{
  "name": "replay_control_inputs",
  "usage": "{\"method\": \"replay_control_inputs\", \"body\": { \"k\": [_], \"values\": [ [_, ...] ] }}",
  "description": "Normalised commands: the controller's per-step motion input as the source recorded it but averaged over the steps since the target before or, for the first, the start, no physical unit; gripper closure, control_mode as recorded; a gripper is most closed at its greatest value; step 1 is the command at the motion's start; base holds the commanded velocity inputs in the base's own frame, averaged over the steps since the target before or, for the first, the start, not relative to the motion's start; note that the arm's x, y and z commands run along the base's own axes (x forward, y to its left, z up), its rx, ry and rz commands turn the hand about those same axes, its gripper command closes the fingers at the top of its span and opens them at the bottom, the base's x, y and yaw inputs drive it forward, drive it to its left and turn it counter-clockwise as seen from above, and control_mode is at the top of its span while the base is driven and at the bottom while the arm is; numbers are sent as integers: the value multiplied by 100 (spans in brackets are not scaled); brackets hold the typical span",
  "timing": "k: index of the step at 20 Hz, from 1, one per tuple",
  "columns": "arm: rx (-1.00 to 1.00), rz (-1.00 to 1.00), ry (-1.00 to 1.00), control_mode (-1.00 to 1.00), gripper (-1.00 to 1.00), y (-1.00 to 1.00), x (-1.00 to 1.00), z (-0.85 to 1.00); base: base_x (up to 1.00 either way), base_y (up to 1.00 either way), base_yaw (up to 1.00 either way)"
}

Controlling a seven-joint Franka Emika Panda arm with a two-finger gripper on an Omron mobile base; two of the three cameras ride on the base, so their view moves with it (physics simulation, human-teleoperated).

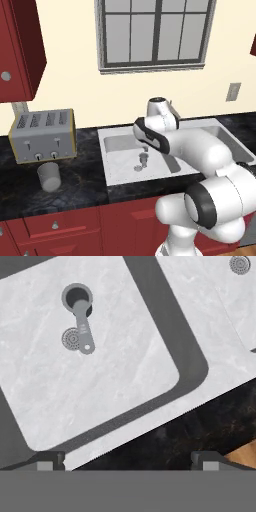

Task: Move any existing items from the left basin to the right basin for drying. Then move the glass cup from the counter to the left basin of the sink for washing.

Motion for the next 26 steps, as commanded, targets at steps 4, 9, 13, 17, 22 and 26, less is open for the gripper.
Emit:
{"method": "replay_control_inputs", "body": {
  "k": [4,9,13,17,22,26],
  "values": [
    [0,-5,3,-100,-100,0,21,-35,0,0,0],
    [0,-1,0,-100,-100,0,23,-26,0,0,0],
    [0,0,0,-100,-100,0,21,-24,0,0,0],
    [0,0,0,-100,-100,0,20,-23,0,0,0],
    [0,0,0,-100,-100,0,26,-17,0,0,0],
    [0,0,0,-100,-100,0,34,-17,0,0,0]
  ]
}}
